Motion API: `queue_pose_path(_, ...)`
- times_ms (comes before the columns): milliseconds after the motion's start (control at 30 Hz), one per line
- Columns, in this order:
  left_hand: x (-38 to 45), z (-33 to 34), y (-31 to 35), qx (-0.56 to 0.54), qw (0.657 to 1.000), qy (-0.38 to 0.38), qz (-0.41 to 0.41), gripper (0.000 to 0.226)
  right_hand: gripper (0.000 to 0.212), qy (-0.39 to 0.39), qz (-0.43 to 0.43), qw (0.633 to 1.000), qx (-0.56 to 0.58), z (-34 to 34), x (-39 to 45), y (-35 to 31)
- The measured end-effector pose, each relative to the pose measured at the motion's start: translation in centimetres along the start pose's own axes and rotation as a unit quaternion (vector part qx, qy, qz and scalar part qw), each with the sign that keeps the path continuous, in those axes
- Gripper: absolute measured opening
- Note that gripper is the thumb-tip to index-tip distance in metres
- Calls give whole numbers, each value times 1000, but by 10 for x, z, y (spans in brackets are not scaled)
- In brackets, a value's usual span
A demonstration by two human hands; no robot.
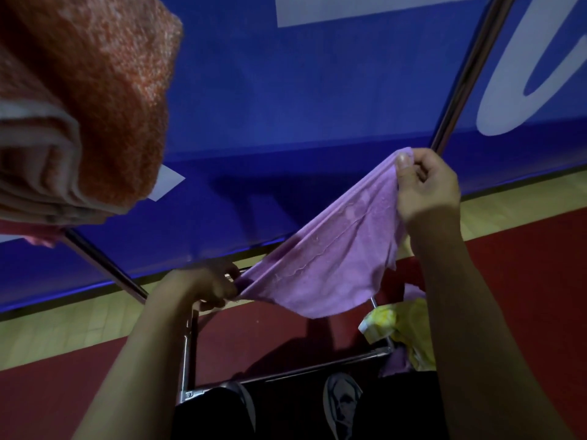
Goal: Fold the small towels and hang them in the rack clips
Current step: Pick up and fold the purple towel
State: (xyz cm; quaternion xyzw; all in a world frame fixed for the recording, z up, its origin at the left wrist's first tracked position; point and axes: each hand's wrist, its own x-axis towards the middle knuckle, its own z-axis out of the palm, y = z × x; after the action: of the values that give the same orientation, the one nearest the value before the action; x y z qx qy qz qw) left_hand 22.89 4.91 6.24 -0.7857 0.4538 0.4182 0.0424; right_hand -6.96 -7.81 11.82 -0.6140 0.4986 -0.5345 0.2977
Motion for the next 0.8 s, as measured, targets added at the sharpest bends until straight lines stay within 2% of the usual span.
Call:
queue_pose_path(100,-6,-4,-3,-89,996,-24,-9,23,25,8,-14,999,-29,-6,1,5)
queue_pose_path(267,-19,-10,2,-157,985,-61,20,19,25,24,-29,999,-31,-12,-1,5)
queue_pose_path(533,-35,-15,7,-185,978,-82,45,24,24,39,-59,997,-41,-16,-3,5)
queue_pose_path(667,-49,-21,12,-254,958,-32,130,29,27,67,-52,996,-30,-19,0,5)
queue_pose_path(800,-49,-25,13,-296,945,-10,139,27,27,81,-39,996,-27,-20,1,7)
